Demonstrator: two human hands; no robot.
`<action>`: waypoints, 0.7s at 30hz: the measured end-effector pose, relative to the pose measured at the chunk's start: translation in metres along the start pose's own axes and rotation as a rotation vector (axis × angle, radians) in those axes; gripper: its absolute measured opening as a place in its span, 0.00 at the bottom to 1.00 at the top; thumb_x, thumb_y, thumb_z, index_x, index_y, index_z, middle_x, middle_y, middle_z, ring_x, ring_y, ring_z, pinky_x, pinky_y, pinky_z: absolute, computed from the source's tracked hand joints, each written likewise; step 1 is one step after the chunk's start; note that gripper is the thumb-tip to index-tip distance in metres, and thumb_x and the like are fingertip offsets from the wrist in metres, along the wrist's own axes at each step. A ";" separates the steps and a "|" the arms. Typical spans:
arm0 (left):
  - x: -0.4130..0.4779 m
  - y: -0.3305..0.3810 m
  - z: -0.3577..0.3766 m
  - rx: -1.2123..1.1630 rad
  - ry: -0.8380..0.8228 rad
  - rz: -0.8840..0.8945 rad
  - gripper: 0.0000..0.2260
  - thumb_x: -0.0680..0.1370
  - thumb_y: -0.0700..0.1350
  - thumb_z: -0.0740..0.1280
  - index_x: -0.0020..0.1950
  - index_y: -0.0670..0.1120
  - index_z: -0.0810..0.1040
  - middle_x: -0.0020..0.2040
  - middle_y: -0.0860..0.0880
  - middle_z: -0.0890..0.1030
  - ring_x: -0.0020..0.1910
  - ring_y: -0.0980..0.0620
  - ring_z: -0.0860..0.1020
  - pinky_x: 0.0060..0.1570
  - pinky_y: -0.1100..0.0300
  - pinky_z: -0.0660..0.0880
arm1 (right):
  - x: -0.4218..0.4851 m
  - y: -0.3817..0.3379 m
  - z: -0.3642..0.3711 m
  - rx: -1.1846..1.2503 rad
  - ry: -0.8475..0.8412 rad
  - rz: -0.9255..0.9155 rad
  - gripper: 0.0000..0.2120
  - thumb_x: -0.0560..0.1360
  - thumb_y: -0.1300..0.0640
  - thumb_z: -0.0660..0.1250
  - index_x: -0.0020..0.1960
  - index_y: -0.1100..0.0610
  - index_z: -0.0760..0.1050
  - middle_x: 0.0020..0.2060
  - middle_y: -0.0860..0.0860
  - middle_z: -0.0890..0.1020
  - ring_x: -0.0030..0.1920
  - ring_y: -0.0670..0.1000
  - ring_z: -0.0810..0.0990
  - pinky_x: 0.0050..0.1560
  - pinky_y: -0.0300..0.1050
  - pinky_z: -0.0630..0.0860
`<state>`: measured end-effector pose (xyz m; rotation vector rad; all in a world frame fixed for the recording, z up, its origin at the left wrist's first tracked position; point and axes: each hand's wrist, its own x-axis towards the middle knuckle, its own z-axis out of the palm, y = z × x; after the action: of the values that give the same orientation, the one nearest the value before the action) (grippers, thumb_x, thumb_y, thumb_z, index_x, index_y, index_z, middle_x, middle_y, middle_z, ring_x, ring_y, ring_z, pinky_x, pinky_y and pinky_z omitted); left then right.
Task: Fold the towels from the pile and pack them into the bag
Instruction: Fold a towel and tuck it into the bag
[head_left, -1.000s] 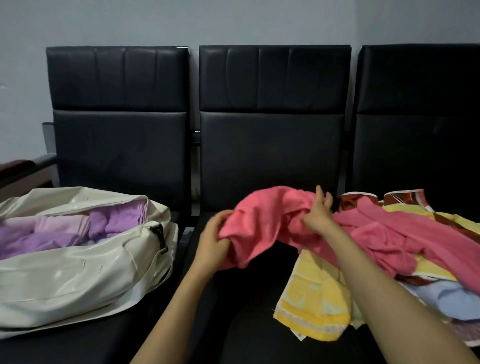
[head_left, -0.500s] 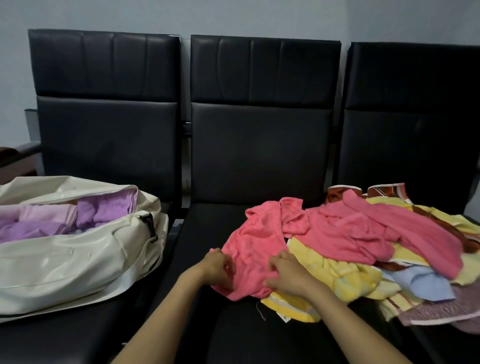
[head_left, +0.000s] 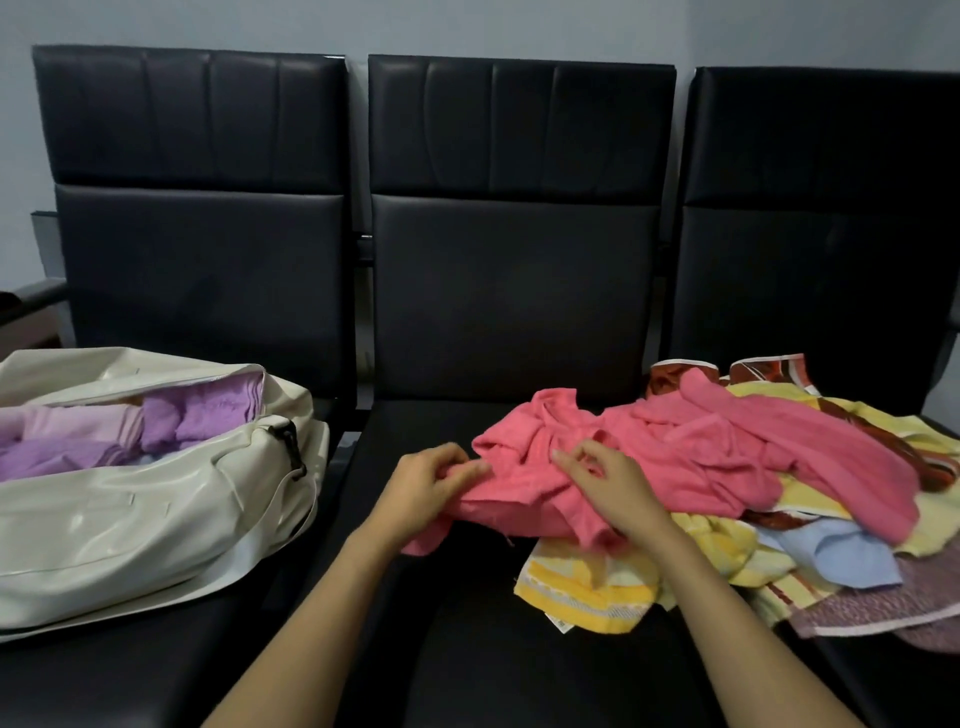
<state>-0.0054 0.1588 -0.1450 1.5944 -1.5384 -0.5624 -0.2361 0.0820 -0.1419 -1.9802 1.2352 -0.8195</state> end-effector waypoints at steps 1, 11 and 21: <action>0.000 0.000 -0.004 0.052 -0.107 -0.026 0.15 0.69 0.63 0.71 0.45 0.53 0.81 0.42 0.54 0.82 0.42 0.59 0.78 0.42 0.64 0.73 | -0.001 0.002 -0.009 -0.108 -0.070 -0.002 0.22 0.72 0.36 0.65 0.37 0.55 0.74 0.33 0.48 0.78 0.37 0.47 0.76 0.40 0.42 0.71; -0.003 -0.023 0.026 0.669 -0.339 -0.128 0.19 0.77 0.53 0.65 0.68 0.51 0.72 0.61 0.48 0.69 0.59 0.48 0.73 0.55 0.54 0.73 | -0.013 0.017 -0.006 -0.649 -0.469 0.150 0.27 0.68 0.44 0.73 0.65 0.48 0.73 0.57 0.48 0.78 0.58 0.51 0.76 0.53 0.44 0.73; 0.000 -0.022 0.035 0.072 -0.069 -0.143 0.07 0.77 0.35 0.59 0.48 0.48 0.68 0.47 0.49 0.77 0.47 0.48 0.76 0.44 0.58 0.70 | -0.011 0.009 0.007 -0.304 -0.225 0.035 0.11 0.76 0.60 0.61 0.58 0.54 0.69 0.52 0.52 0.78 0.53 0.54 0.78 0.52 0.48 0.74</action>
<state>-0.0197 0.1480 -0.1820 1.7666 -1.5179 -0.6526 -0.2390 0.0909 -0.1552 -2.2114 1.3151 -0.3933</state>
